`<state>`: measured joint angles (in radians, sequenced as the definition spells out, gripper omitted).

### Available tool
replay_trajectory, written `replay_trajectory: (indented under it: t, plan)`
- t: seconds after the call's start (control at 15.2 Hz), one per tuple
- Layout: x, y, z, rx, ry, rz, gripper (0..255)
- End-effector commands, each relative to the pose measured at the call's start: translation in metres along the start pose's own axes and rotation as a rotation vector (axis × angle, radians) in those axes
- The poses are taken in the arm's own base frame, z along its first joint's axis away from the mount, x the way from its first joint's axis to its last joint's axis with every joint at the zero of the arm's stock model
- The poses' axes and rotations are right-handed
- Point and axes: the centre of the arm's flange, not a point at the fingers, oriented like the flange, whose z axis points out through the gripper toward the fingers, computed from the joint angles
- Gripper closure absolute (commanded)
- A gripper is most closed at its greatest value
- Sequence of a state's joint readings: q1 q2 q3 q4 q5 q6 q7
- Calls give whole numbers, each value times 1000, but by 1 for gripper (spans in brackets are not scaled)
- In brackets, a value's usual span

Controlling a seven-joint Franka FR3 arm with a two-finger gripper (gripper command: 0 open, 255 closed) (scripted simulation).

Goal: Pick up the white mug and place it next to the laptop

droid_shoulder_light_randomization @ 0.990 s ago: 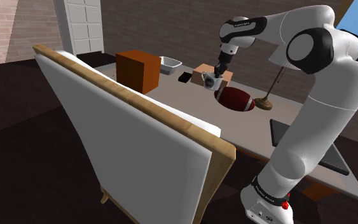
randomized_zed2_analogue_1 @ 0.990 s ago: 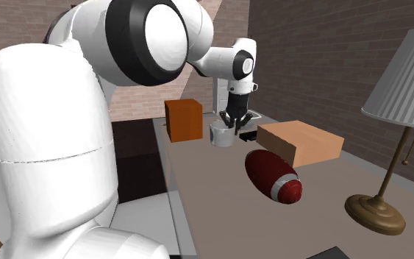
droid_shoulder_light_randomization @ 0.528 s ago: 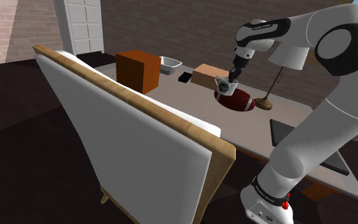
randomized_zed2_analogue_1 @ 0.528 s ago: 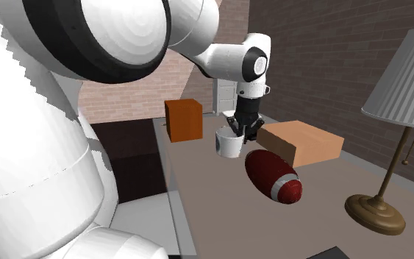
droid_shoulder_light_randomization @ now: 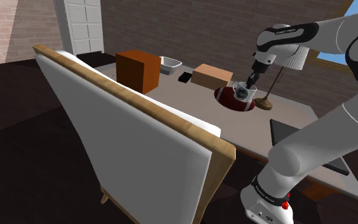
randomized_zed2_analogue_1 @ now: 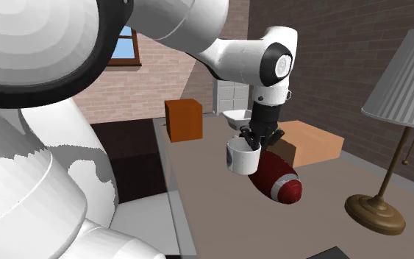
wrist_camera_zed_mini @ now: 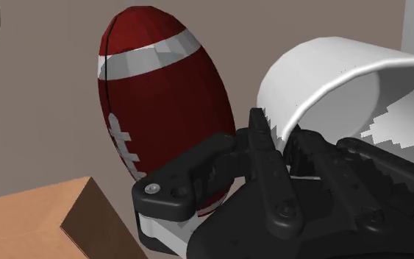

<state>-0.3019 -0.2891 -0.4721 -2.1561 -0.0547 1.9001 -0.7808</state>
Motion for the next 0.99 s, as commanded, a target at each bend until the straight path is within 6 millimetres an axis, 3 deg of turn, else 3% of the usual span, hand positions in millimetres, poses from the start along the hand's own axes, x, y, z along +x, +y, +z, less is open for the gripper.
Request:
replay_trajectory:
  t: [0.0, 0.59, 0.92]
  plan:
    - [-26, 6, -1, 0, 0, -1, 255]
    - [-146, 35, -10, 0, 0, -1, 255]
    - [-148, 37, 17, 0, 0, -1, 255]
